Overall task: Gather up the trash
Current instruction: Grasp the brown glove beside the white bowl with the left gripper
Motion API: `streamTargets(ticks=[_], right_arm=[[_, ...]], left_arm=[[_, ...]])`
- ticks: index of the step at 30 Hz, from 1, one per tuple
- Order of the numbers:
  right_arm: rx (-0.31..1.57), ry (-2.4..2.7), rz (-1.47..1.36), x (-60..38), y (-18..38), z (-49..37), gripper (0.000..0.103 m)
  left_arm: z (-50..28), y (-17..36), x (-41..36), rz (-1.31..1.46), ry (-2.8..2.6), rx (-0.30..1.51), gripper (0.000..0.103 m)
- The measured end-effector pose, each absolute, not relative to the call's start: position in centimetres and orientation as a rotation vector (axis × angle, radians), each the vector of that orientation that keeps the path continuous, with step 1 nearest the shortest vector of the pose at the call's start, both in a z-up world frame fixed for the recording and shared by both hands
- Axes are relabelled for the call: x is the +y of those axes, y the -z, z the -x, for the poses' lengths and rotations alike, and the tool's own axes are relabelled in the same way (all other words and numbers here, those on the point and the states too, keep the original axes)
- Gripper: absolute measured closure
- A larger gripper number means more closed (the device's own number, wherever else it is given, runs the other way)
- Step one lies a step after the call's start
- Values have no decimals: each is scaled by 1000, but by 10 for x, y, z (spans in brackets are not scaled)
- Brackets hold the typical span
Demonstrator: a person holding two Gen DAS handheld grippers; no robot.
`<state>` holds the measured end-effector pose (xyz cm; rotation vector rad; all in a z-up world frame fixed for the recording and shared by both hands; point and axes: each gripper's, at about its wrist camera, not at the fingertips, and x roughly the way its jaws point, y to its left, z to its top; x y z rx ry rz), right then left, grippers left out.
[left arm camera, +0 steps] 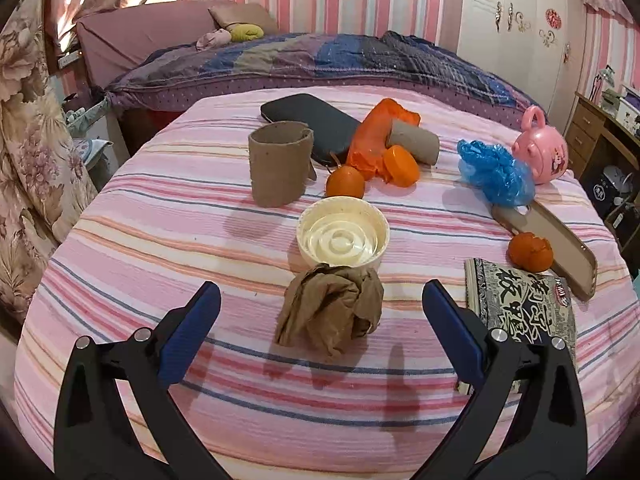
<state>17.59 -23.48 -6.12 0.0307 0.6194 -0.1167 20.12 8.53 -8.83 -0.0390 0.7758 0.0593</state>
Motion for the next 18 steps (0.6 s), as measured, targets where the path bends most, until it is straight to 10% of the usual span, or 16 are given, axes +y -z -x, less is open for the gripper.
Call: streamTargets(ticks=[8, 18], right_arm=[[632, 86, 3, -217, 66, -180, 8], [632, 50, 21, -191, 70, -183, 8]], left_arm=[[-207, 93, 80, 36, -20, 812, 53], [-189, 81, 87, 31, -46, 771, 54]])
